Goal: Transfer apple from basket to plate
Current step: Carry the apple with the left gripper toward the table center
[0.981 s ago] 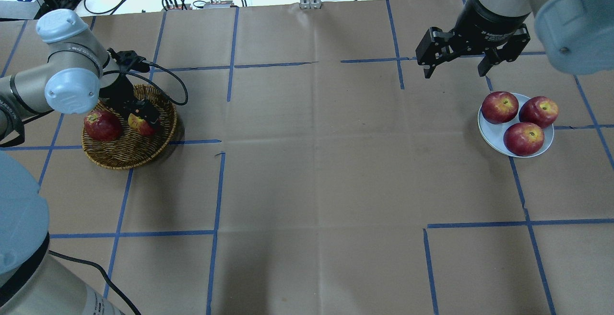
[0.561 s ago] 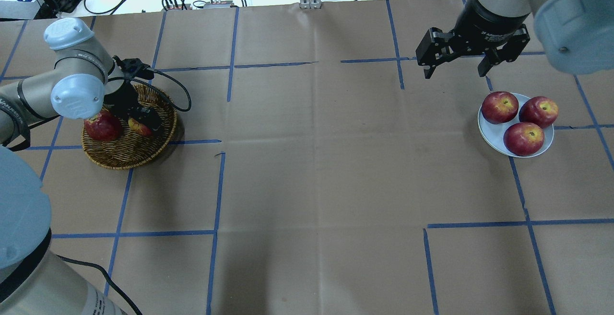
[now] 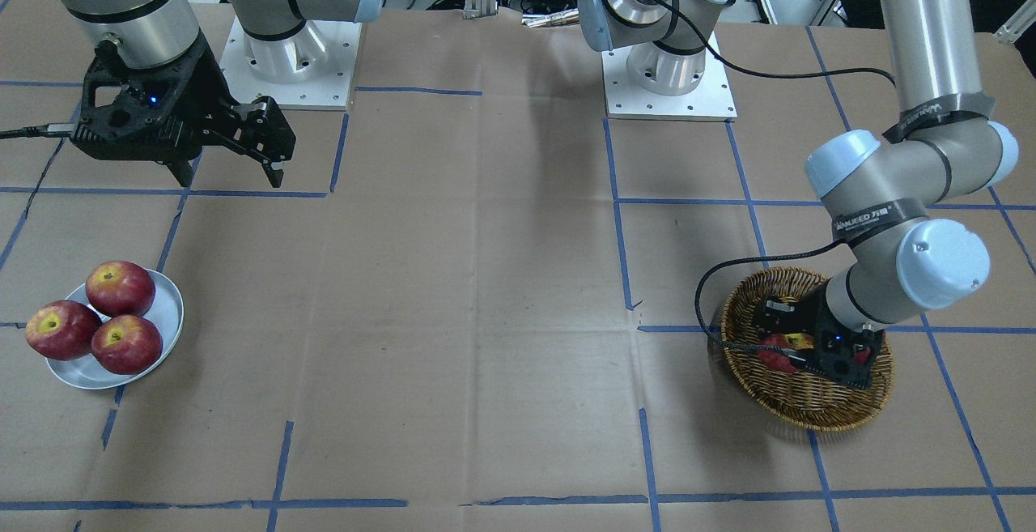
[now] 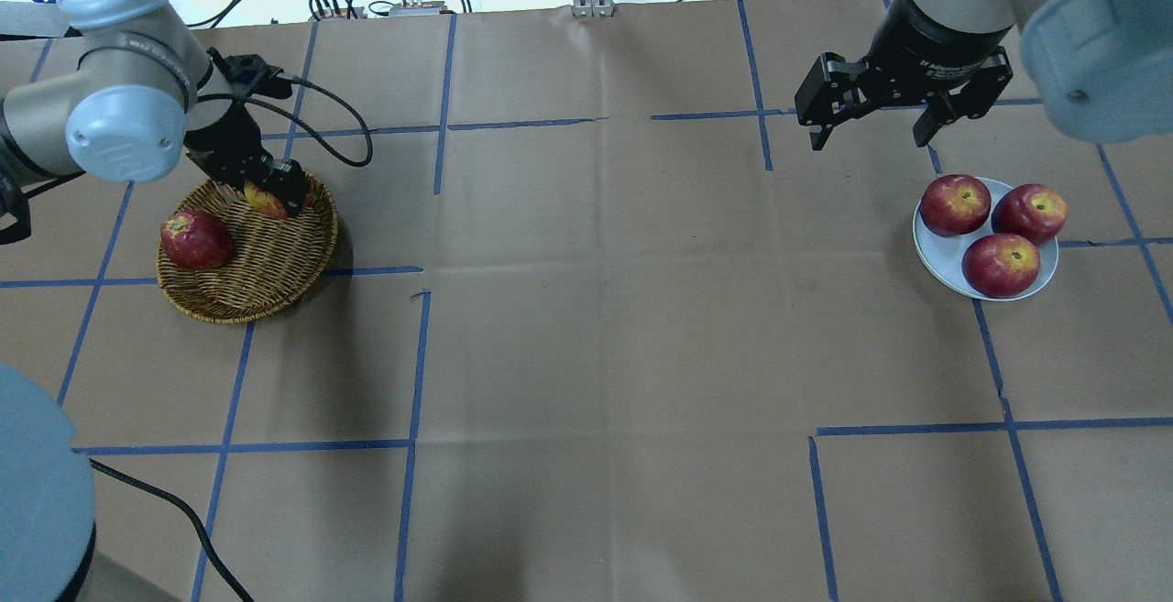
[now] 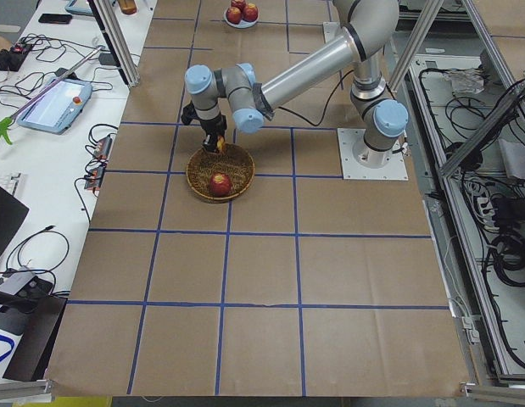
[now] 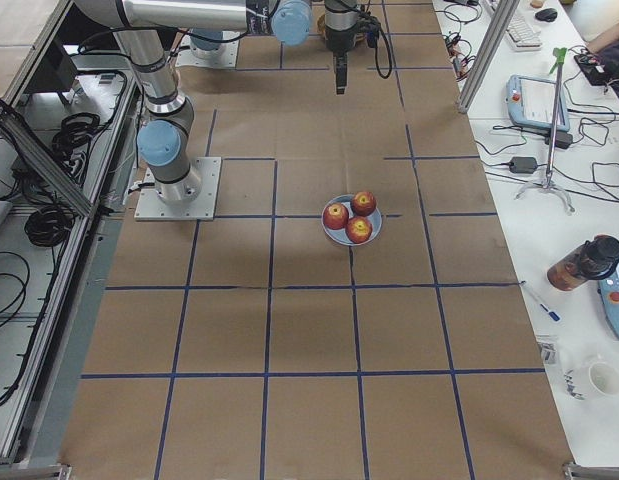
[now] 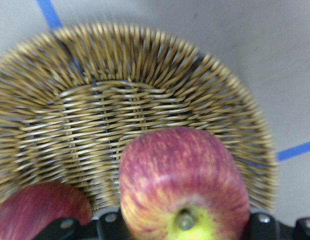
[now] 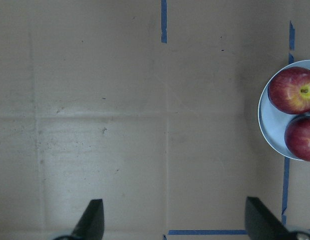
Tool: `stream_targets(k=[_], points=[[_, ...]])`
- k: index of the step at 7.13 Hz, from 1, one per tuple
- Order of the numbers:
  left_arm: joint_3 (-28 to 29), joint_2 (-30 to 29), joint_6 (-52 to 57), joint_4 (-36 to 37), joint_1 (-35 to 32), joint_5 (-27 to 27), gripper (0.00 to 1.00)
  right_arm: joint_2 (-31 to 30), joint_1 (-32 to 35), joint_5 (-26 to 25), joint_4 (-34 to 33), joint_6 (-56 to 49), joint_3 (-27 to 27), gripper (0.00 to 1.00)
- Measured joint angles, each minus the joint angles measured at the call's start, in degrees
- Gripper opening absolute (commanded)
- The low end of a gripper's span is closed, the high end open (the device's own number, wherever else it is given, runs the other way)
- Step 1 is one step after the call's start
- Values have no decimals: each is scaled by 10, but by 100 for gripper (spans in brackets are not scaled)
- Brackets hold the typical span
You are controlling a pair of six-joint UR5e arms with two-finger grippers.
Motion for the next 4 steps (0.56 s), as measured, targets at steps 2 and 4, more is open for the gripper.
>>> stream_targets(k=[2,4], points=[[49,4,-195,-55,-133,-7,46,0,0,0,0,0,0,100],[79,-36,-339,-51,-247,-22,46,-1,0,0,0,0,2,100]])
